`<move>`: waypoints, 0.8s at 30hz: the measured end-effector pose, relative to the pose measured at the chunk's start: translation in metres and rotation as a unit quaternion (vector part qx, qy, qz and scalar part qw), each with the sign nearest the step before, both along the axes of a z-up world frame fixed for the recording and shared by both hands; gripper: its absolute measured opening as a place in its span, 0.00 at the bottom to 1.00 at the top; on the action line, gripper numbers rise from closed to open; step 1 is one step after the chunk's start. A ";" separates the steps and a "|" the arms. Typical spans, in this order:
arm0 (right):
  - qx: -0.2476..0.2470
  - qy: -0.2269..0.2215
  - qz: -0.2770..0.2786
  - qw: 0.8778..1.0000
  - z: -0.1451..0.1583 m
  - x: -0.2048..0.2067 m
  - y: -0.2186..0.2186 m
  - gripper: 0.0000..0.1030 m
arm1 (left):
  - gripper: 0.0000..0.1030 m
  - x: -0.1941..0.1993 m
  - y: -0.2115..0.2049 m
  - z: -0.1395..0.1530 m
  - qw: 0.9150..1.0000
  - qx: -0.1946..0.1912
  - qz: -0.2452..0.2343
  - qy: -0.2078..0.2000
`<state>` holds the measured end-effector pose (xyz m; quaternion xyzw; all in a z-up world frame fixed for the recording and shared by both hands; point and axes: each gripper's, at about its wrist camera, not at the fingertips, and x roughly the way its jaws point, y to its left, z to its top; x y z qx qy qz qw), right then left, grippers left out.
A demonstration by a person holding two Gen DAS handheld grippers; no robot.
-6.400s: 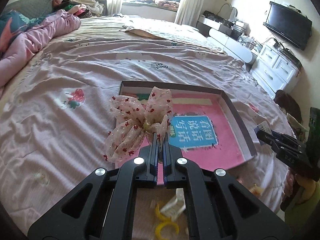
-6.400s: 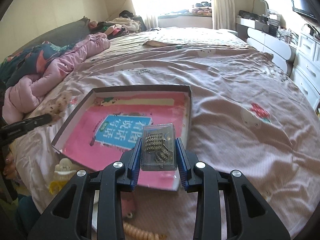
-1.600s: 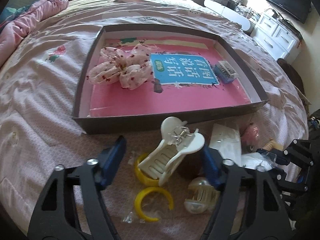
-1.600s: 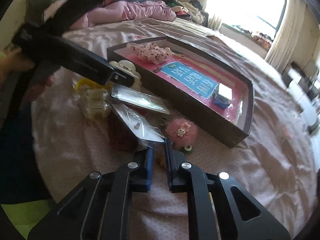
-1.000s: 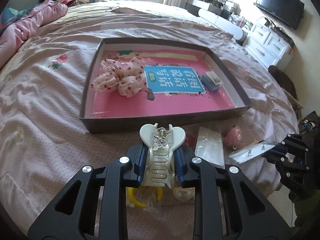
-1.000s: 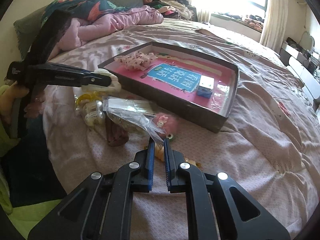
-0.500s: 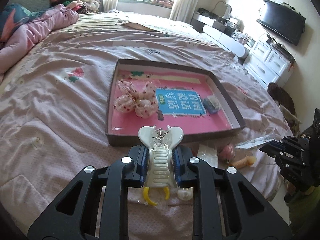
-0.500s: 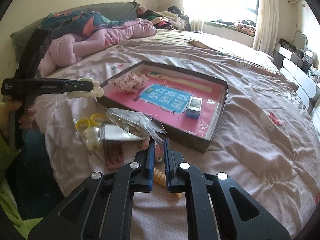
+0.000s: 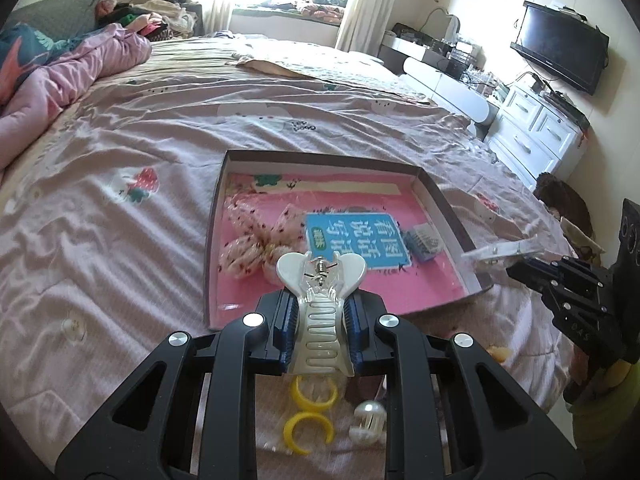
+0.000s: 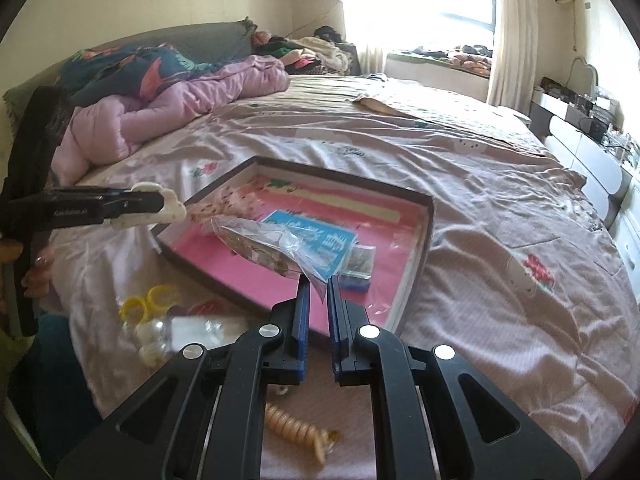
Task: Organize jewelry
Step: 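Carry the claw clip and bag into the tray while both grippers open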
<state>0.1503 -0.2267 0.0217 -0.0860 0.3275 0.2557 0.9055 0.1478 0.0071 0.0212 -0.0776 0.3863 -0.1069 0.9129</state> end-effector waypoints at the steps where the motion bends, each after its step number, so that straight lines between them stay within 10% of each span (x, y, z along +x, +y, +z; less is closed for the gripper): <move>1: 0.001 -0.001 -0.004 1.000 0.001 0.004 -0.002 0.08 | 0.14 0.003 -0.002 0.000 1.000 -0.001 -0.001 -0.001; 24: -0.004 0.004 -0.070 0.998 -0.011 0.072 -0.009 0.08 | 0.14 0.043 -0.041 -0.022 0.999 0.014 -0.031 -0.007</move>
